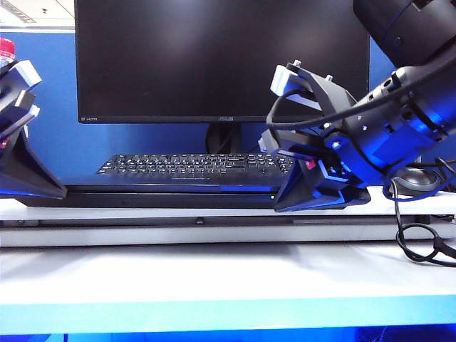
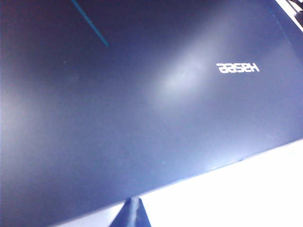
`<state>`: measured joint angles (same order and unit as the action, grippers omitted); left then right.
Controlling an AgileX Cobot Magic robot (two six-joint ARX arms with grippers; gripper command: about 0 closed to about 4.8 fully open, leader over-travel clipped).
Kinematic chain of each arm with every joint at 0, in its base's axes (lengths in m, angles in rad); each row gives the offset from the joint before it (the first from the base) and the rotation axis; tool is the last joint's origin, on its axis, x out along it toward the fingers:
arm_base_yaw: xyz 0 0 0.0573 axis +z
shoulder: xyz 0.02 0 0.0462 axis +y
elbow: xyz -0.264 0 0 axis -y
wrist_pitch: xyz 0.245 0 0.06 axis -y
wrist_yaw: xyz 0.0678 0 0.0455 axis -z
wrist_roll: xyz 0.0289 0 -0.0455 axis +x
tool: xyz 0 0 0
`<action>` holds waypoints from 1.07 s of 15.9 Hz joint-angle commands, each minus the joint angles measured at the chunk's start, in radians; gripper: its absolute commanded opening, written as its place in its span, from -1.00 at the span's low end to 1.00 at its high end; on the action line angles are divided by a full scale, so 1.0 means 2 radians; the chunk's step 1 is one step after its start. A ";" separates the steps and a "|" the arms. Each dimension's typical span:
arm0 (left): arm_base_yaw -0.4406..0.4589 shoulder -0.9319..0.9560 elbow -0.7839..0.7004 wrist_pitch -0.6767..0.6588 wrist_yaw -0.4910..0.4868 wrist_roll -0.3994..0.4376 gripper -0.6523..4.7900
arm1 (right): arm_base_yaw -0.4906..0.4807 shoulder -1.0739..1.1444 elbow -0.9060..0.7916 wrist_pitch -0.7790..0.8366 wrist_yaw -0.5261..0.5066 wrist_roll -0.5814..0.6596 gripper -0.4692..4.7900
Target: Open the lid of the black laptop.
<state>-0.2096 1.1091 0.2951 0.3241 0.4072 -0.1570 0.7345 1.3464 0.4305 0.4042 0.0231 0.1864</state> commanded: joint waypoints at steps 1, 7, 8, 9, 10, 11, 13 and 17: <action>0.000 -0.001 0.000 0.003 -0.014 0.006 -0.77 | 0.000 0.000 0.002 0.006 0.001 -0.002 -0.83; 0.001 -0.001 0.000 0.000 -0.024 0.010 -0.77 | -0.004 0.000 0.002 0.005 0.001 -0.002 -0.83; 0.001 -0.001 0.000 0.003 -0.024 0.009 -0.77 | -0.010 0.001 0.002 0.003 0.001 -0.002 -0.83; 0.001 -0.001 0.000 0.003 -0.024 0.009 -0.77 | -0.021 0.004 0.002 0.004 0.000 -0.002 -0.83; 0.001 -0.001 0.000 0.003 -0.024 0.010 -0.77 | -0.027 0.007 0.002 0.006 0.000 -0.002 -0.83; 0.001 -0.001 0.000 0.003 -0.024 0.010 -0.77 | -0.030 0.009 0.002 0.008 0.000 -0.003 -0.83; 0.001 -0.001 0.000 0.002 -0.024 0.012 -0.77 | -0.031 0.009 0.002 0.011 -0.020 -0.002 -0.83; 0.001 -0.001 0.000 -0.001 -0.024 0.013 -0.77 | -0.031 0.009 0.002 0.020 -0.020 -0.002 -0.83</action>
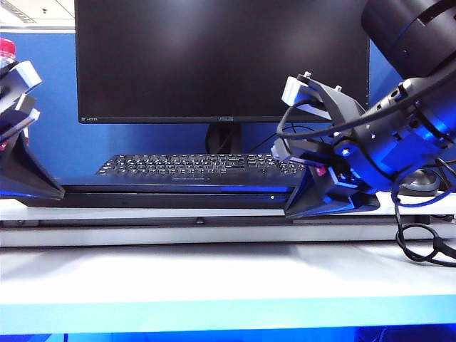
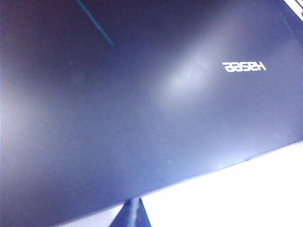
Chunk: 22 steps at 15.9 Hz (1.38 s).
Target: Open the lid of the black laptop.
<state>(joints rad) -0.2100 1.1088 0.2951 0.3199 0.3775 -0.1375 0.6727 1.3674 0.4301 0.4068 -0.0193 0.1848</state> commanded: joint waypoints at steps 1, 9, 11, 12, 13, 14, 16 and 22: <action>0.001 -0.001 0.000 0.001 -0.009 0.004 -0.77 | 0.000 -0.002 0.002 0.024 0.001 -0.001 -0.83; 0.001 -0.001 0.000 0.000 -0.010 0.011 -0.77 | 0.000 -0.012 0.002 0.046 0.023 -0.001 -0.83; 0.001 -0.001 0.000 -0.001 -0.011 0.013 -0.77 | 0.000 -0.023 0.002 0.046 0.035 -0.002 -0.83; 0.001 -0.001 0.000 -0.001 -0.011 0.013 -0.77 | -0.002 -0.026 0.002 0.046 0.036 -0.003 -0.83; 0.001 -0.001 0.000 -0.001 -0.011 0.013 -0.77 | -0.002 -0.027 0.002 0.046 0.041 -0.003 -0.83; 0.001 -0.001 0.000 -0.001 -0.011 0.013 -0.77 | -0.002 -0.027 0.002 0.046 0.046 -0.003 -0.83; 0.001 -0.001 0.000 -0.002 -0.011 0.013 -0.77 | -0.002 -0.031 0.002 0.046 0.046 -0.003 -0.83; 0.001 -0.001 0.000 0.000 -0.011 0.013 -0.77 | -0.002 -0.059 0.002 0.037 0.046 -0.005 -0.83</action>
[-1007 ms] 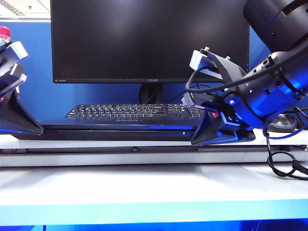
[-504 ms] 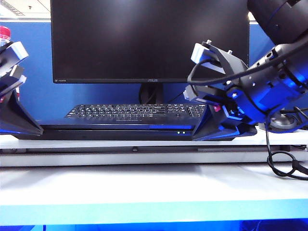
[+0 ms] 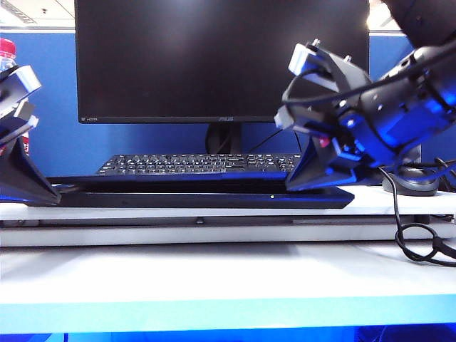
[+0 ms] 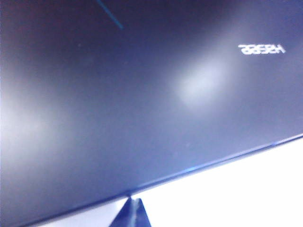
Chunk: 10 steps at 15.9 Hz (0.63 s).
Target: Open the lid of the black laptop.
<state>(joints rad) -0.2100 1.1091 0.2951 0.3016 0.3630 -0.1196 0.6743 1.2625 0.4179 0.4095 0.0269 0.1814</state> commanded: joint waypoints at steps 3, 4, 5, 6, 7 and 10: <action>0.001 -0.001 0.001 0.019 -0.002 0.003 -0.77 | -0.003 -0.007 0.008 0.029 0.023 -0.003 -0.83; 0.001 -0.001 0.001 0.025 0.000 0.000 -0.77 | -0.003 -0.009 0.008 0.030 0.023 -0.003 -0.83; 0.001 -0.001 0.001 0.030 -0.001 -0.002 -0.77 | -0.003 -0.010 0.008 0.032 0.023 -0.003 -0.83; 0.001 -0.001 0.001 0.033 -0.001 -0.002 -0.77 | -0.003 -0.011 0.008 0.034 0.023 -0.003 -0.83; 0.001 -0.001 0.001 0.038 -0.001 -0.002 -0.77 | -0.003 -0.011 0.008 0.037 0.023 -0.003 -0.83; 0.001 -0.001 0.001 0.063 -0.001 -0.006 -0.77 | -0.003 -0.012 0.008 0.044 0.023 -0.003 -0.83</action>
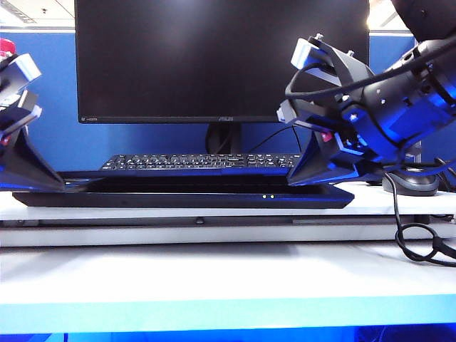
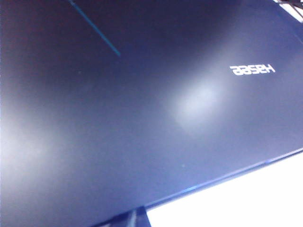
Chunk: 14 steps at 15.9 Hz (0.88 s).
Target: Open the lid of the black laptop.
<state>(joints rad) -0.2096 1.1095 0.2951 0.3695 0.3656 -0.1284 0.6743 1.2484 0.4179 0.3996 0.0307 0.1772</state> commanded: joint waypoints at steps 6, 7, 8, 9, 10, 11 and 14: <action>0.001 -0.001 0.002 0.076 -0.002 -0.018 -0.77 | -0.003 -0.005 0.010 0.070 0.022 -0.002 -0.83; 0.001 -0.001 0.006 0.078 -0.002 -0.019 -0.77 | -0.003 -0.005 0.012 0.073 0.022 -0.009 -0.83; 0.001 -0.001 0.009 0.082 -0.003 -0.018 -0.77 | -0.003 -0.005 0.012 0.079 0.023 -0.010 -0.83; 0.001 -0.001 0.014 0.089 -0.003 -0.018 -0.77 | -0.004 -0.005 0.014 0.082 0.031 -0.011 -0.83; 0.001 -0.001 0.019 0.097 -0.003 -0.018 -0.77 | -0.008 -0.004 0.016 0.082 0.032 -0.011 -0.83; 0.001 -0.001 0.027 0.097 -0.004 -0.018 -0.77 | -0.011 -0.005 0.018 0.084 0.032 -0.013 -0.83; 0.001 -0.001 0.050 0.097 -0.006 -0.015 -0.77 | -0.032 -0.005 0.027 0.099 0.028 -0.016 -0.83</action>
<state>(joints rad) -0.2096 1.1110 0.3721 0.4934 0.3656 -0.1654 0.6201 1.2488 0.4488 0.5316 0.0708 0.1555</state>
